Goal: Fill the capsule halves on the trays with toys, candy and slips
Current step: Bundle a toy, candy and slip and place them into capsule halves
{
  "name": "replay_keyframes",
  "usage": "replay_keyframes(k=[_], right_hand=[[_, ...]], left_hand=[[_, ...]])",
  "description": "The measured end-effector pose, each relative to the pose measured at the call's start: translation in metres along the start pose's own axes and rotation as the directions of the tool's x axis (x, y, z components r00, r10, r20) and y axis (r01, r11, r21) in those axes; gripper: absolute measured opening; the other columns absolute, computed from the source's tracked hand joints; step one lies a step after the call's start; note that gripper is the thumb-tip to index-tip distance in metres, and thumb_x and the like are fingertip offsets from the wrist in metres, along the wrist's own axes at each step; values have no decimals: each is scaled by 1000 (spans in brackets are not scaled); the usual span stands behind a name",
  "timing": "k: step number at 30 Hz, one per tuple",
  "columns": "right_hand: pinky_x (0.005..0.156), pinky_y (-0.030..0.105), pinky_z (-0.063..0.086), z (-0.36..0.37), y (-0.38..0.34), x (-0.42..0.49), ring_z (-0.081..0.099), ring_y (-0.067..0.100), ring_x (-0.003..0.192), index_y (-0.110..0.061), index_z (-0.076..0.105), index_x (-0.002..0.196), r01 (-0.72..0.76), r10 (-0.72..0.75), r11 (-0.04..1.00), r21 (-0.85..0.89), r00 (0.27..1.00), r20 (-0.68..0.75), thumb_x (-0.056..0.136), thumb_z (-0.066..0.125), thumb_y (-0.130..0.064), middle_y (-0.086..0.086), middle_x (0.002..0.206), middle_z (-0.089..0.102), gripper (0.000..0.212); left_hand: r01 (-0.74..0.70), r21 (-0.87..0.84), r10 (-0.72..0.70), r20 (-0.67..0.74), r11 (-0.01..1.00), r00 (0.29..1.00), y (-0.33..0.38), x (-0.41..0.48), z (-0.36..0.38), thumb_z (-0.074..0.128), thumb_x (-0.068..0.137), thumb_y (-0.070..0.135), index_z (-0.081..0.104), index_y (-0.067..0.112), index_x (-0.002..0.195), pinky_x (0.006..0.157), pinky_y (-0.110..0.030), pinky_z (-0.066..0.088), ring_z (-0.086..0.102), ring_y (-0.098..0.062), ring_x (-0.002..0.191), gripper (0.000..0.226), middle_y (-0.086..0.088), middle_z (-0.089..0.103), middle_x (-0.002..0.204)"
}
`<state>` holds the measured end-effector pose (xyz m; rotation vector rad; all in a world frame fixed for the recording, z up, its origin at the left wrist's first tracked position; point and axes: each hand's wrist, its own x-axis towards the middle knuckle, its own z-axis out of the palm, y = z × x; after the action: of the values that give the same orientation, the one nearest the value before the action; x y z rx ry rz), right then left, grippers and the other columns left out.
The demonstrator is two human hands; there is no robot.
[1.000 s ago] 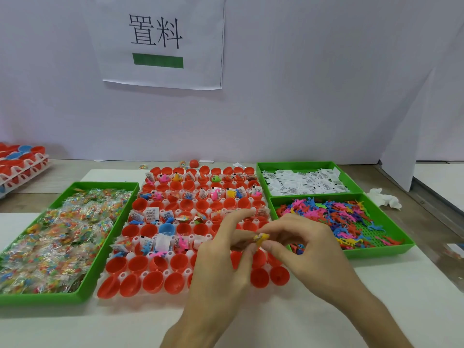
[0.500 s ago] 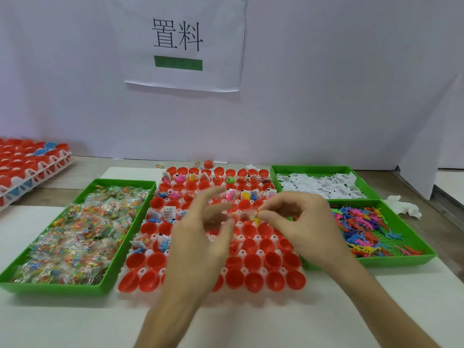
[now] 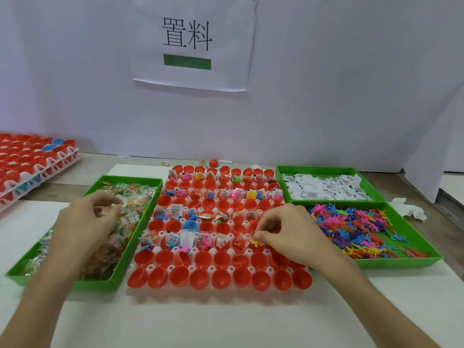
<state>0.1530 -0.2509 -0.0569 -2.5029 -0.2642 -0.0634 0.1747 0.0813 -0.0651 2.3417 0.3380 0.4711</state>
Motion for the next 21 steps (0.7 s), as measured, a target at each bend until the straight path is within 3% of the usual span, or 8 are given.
replay_keyframes(k=[7,12,17,21], right_hand=[[62,8,49,-4,0,-1,65,-5,71,-30,76,73,-14,15,1000,-3,998,56,83,80,-27,-14,70,71,11],[59,7,46,-1,0,2,64,-7,73,-30,76,75,-40,44,997,-65,997,61,84,80,-27,-14,71,71,10],[66,17,54,7,-3,5,64,0,70,-30,70,74,-36,45,992,-124,997,69,83,81,-25,-13,74,69,15],[70,25,59,9,-3,5,64,3,71,-28,69,76,-31,38,992,-119,997,60,80,84,-23,-11,75,68,16]], left_hand=[[-61,84,63,-27,995,998,-21,0,13,72,87,16,70,31,89,63,-34,48,60,-19,65,16,7,61,72],[-81,66,83,-40,995,996,-25,4,15,72,86,16,71,29,88,64,-33,43,63,-28,70,13,-1,65,76],[-83,59,85,-38,995,996,-26,4,16,71,88,17,69,31,89,58,-27,38,53,-13,61,15,7,59,70],[-89,60,92,-42,994,995,-28,6,16,71,88,17,68,33,88,57,-22,37,52,-14,60,16,9,58,71]])
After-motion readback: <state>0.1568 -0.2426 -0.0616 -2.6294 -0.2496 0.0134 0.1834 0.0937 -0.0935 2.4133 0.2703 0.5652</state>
